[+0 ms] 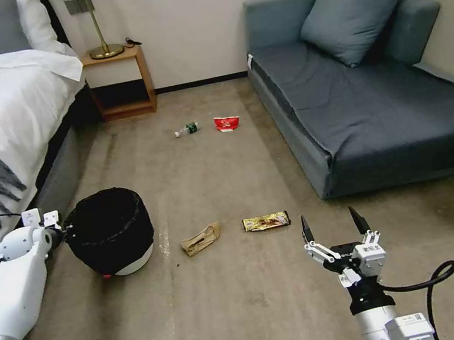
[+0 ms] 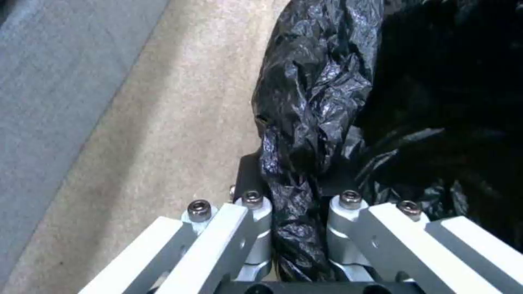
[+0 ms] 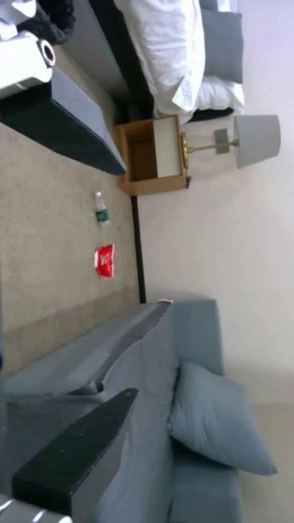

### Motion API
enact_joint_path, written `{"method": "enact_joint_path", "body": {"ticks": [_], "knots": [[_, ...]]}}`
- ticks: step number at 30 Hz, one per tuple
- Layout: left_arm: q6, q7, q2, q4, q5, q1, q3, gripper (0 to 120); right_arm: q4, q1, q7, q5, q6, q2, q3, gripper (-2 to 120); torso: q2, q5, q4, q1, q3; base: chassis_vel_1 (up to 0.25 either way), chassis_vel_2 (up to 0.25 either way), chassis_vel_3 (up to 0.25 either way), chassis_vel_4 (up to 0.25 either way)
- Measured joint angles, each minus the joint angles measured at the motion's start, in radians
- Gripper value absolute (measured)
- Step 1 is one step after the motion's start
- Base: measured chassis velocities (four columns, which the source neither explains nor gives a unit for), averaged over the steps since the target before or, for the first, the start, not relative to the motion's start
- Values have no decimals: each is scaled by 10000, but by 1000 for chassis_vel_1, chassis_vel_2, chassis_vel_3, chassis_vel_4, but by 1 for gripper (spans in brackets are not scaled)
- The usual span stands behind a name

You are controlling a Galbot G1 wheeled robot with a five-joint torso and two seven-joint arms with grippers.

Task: Pick up the trash bin, then pick up the garbage on the floor and place it into the trash bin.

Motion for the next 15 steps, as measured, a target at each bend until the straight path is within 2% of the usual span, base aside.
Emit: {"method": "enact_joint_path", "body": {"ticks": [2,3,6,8,10,12,15], "knots": [[154,-104,175,-767,-500,596,-407,8,-1,-1,-2,-29,22,-3,-6,100,0,1,0,0,0,0,0,0,0],[154,-104,175,-767,-500,596,-407,8,-1,-1,-2,-29,22,-3,-6,100,0,1,0,0,0,0,0,0,0],[246,-151,420,-1680,-878,1419,-948,7,-16,-5,-4,-50,56,-29,-16,100,0,-1,3,0,0,0,0,0,0],[259,-167,488,-1913,-976,1629,-1090,7,-24,-6,-4,-61,65,-34,-24,100,0,0,3,0,0,0,0,0,0],[284,-192,725,-2748,-1429,2321,-1528,7,-53,5,-5,-95,91,-45,-78,100,0,-1,6,0,0,0,0,0,0],[288,-193,775,-2945,-1544,2468,-1626,7,-64,10,-5,-107,95,-44,-90,100,0,-1,4,0,0,0,0,0,0],[323,-206,971,-4030,-2149,3289,-2037,7,-116,47,-5,-157,105,-36,-173,100,0,1,4,-1,0,0,0,0,0]]}}
